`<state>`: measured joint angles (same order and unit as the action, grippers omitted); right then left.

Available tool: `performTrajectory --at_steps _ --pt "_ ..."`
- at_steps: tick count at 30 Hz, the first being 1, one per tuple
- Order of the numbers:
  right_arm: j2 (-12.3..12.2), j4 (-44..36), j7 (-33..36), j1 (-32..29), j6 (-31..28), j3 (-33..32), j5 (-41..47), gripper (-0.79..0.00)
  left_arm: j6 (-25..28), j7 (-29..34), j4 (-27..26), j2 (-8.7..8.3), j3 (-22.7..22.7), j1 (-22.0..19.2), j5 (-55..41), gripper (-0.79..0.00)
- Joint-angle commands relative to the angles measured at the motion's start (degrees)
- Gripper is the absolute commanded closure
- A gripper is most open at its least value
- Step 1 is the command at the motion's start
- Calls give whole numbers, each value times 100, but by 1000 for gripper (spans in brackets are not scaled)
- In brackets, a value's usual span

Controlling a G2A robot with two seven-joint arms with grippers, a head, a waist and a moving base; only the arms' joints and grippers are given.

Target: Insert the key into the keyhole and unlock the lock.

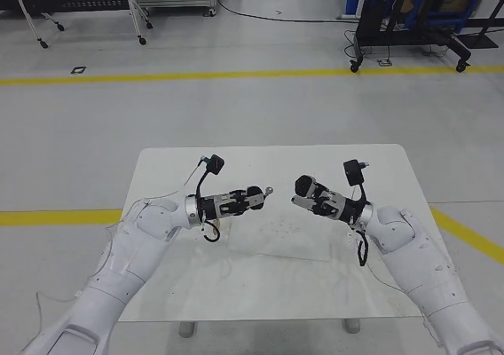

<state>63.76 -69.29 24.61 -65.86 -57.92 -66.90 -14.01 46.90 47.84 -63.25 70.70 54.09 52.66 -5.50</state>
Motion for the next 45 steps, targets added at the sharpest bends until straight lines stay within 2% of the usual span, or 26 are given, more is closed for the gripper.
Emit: performTrajectory --at_steps 1,8,13,16,17,19,20,21,28,33,42,45 --pt "2 5 -1 5 0 15 9 -785 1 73 -12 -13 5 -12 4 0" --pt "2 -57 45 -14 109 50 -131 -785 -16 792 -61 -42 -198 -83 -22 0" --pt "-69 90 1366 254 253 360 60 -785 -105 1059 -151 -80 -390 -159 34 0" --pt "-103 82 1800 372 348 432 339 -785 -119 1073 -193 -113 -502 -189 66 0" --pt "-110 68 1896 394 353 458 428 -733 -114 1068 -202 -124 -539 -206 85 0" --pt "-122 63 2064 433 349 514 610 -486 -105 1059 -195 -143 -606 -229 73 0" --pt "-128 72 2147 458 351 542 690 -406 -103 1057 -187 -155 -637 -246 89 0" --pt "-132 89 2220 482 360 573 773 -382 -95 1049 -187 -165 -670 -255 94 0" --pt "-142 293 2603 706 429 868 1217 -357 -76 1030 -210 -223 -927 -334 104 0" --pt "-163 397 2584 840 410 1111 1412 -302 -28 982 -159 -249 -1056 -405 85 0" --pt "-299 430 2525 1036 350 1595 1787 -289 28 925 -71 -288 -1189 -511 -12 0" --pt "-361 438 2493 1105 319 1743 1878 -256 41 913 -40 -299 -1212 -539 -29 0"
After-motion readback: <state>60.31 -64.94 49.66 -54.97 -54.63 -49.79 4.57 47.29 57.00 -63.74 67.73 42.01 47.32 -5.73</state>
